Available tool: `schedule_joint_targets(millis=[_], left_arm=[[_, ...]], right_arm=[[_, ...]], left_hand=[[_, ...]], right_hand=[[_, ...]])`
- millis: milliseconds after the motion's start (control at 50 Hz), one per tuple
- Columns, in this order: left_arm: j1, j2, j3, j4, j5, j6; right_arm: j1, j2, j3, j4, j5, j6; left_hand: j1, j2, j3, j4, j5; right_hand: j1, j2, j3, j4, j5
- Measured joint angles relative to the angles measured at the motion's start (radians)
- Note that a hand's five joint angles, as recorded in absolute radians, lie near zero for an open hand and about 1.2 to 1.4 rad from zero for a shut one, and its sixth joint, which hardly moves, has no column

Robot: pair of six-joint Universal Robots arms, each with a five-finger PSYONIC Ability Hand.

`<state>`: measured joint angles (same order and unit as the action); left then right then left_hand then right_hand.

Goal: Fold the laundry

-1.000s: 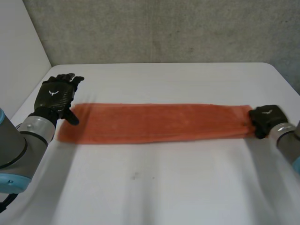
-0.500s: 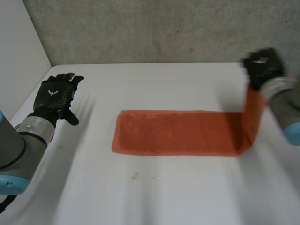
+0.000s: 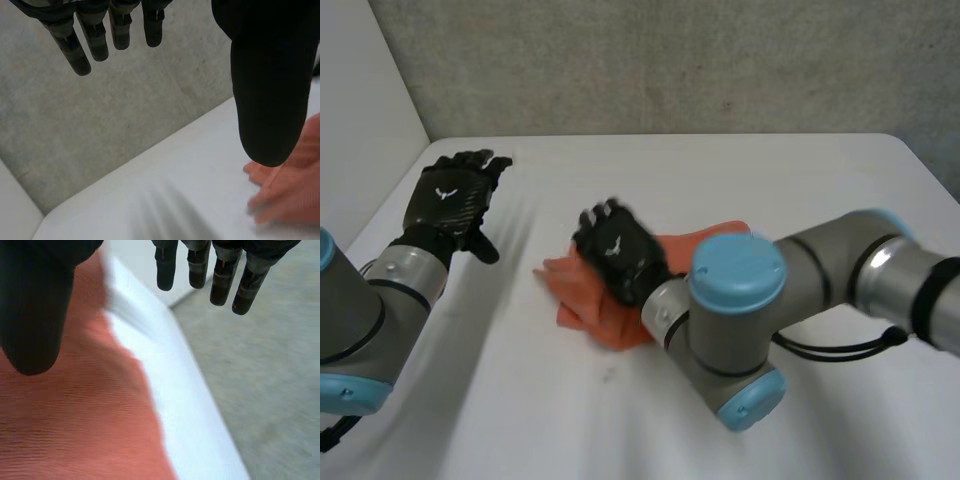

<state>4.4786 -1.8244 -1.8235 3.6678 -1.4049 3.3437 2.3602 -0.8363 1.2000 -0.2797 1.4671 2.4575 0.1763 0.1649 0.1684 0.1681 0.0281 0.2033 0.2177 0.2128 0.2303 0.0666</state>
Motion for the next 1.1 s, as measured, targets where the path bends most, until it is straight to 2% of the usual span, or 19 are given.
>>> schedule_joint_targets(millis=[120,220,300,340,400,560,620,860,1020,1100], left_arm=[[-0.073,-0.002,0.052,-0.001,0.003,-0.007],[-0.139,-0.024,0.092,-0.004,0.002,-0.012],[-0.225,-0.096,0.140,-0.010,-0.003,-0.014],[-0.243,-0.116,0.149,-0.013,-0.004,-0.014],[-0.275,-0.158,0.162,-0.033,-0.006,-0.011],[-0.279,-0.149,0.148,-0.137,-0.010,-0.008],[-0.261,-0.098,0.111,-0.199,-0.018,-0.007],[-0.227,-0.023,-0.007,-0.265,-0.064,-0.006],[-0.237,-0.072,-0.020,-0.265,-0.130,0.005],[-0.240,-0.117,-0.007,-0.252,-0.144,0.045]], right_arm=[[-0.077,-0.164,0.079,0.030,0.065,0.150],[-0.166,-0.239,0.164,0.090,0.064,0.253],[-0.290,-0.278,0.291,0.166,0.033,0.346],[-0.305,-0.280,0.307,0.172,0.025,0.353],[-0.380,-0.282,0.389,0.176,-0.033,0.377],[-0.450,-0.280,0.469,0.138,-0.125,0.385],[-0.458,-0.284,0.489,0.113,-0.139,0.391],[-0.450,-0.289,0.509,0.076,-0.140,0.399],[-0.443,-0.287,0.512,0.075,-0.131,0.386],[-0.443,-0.284,0.512,0.075,-0.128,0.383]], left_hand=[[0.000,0.000,0.000,0.000,0.000],[0.000,0.000,0.000,0.000,0.000],[0.000,0.000,0.000,0.000,0.000],[0.000,0.000,0.000,0.000,0.000],[0.000,0.000,0.000,0.000,0.000],[0.010,0.025,0.020,0.021,0.000],[0.146,0.159,0.155,0.148,0.114],[0.313,0.324,0.321,0.323,0.288],[0.373,0.382,0.378,0.380,0.345],[0.417,0.427,0.423,0.424,0.389]], right_hand=[[0.000,0.000,0.000,0.000,0.000],[0.000,0.000,0.000,0.000,0.000],[0.000,0.000,0.000,0.000,0.000],[0.000,0.000,0.000,0.000,0.000],[0.000,0.000,0.000,0.000,0.000],[0.000,0.000,0.000,0.000,0.000],[0.038,0.065,0.069,0.054,0.050],[0.091,0.115,0.132,0.114,0.103],[0.174,0.218,0.231,0.212,0.186],[0.194,0.236,0.253,0.239,0.212]])
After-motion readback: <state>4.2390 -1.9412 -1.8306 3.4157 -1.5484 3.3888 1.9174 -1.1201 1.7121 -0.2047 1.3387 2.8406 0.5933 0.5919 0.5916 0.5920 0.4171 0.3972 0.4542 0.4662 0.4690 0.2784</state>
